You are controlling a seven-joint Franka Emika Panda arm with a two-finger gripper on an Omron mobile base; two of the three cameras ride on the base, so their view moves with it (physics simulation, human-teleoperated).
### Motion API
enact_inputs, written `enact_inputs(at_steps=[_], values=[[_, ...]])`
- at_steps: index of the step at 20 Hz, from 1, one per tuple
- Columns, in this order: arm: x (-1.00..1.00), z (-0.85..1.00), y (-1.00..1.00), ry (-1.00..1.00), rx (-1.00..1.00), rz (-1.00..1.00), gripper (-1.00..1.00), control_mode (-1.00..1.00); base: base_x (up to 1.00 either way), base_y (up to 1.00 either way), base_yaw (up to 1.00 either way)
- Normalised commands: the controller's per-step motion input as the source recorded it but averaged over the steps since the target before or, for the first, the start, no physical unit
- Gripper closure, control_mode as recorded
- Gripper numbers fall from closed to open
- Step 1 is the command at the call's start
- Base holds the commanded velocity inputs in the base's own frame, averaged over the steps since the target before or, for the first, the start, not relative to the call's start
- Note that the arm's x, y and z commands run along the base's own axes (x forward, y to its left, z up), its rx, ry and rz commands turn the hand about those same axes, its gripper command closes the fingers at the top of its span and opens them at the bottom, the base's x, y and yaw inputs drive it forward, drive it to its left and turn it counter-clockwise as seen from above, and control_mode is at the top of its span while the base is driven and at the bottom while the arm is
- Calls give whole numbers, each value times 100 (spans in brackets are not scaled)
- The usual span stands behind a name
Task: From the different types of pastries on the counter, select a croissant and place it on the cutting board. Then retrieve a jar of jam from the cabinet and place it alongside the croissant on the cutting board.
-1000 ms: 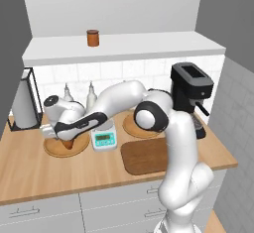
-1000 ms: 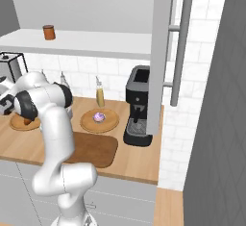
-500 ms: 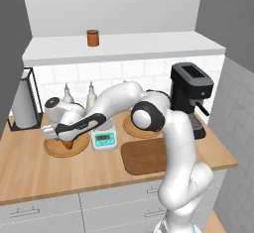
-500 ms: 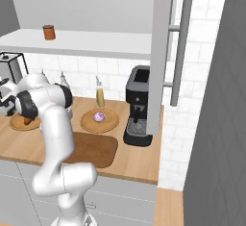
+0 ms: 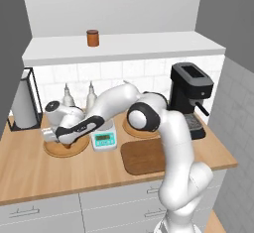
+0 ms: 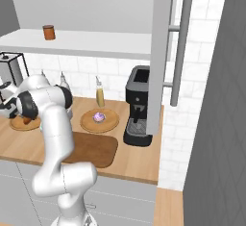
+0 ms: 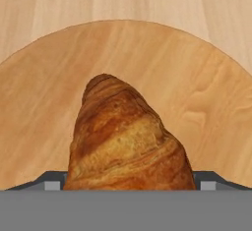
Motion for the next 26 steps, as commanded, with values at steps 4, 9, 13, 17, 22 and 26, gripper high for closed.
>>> enact_inputs(at_steps=[4,9,13,17,22,26], values=[[10,-42,20,3,0,0,100,-100,0,0,0],[1,5,5,-2,0,0,100,-100,0,0,0],[-16,40,0,-12,0,0,100,-100,0,0,0],[-37,34,0,-13,4,0,100,-100,0,0,0],[-53,40,0,-16,5,0,100,-100,0,0,0],[-46,46,-5,-18,5,0,100,-100,0,0,0]])
